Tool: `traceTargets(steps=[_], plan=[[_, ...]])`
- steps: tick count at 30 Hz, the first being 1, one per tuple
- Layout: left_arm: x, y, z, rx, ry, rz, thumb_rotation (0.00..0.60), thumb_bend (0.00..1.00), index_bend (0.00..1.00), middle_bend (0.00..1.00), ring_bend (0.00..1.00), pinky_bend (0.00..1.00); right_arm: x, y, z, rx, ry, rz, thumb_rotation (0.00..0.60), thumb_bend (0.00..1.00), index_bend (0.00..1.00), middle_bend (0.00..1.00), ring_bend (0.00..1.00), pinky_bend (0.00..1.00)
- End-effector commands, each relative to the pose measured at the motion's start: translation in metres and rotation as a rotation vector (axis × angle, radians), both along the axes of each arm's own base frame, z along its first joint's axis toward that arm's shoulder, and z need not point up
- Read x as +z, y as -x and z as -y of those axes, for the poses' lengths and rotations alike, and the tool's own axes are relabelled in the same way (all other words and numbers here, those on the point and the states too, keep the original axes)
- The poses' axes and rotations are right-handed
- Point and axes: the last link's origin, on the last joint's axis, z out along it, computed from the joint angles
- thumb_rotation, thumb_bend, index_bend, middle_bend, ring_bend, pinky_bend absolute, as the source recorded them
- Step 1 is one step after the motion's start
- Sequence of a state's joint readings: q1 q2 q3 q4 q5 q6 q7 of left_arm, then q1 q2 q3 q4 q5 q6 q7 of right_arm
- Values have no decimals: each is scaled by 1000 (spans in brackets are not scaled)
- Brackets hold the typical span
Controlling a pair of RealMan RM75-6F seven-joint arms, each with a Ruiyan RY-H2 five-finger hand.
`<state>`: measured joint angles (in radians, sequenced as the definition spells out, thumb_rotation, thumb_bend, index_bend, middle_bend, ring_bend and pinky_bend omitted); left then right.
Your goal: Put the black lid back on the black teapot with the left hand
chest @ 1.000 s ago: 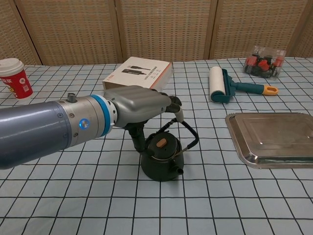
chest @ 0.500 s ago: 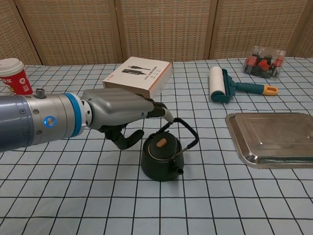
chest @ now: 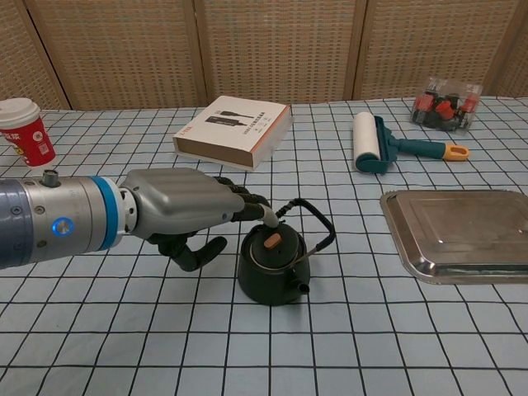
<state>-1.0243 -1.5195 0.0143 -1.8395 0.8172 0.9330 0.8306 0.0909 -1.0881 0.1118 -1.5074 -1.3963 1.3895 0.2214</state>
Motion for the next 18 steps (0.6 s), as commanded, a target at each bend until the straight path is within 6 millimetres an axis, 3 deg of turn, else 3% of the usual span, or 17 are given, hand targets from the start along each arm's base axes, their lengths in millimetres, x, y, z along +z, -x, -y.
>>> traceTargets(steps=[1,18], plan=[[-2,-2,1,-5,2,1,600,794,11,0,0,0,1,0,0,-2,2,2,600,37,0,0,0,0],[-9,-10,1,-14,-1,1,600,793,11,0,0,0,2,0,0,0,5,10,600,38,0,0,0,0]])
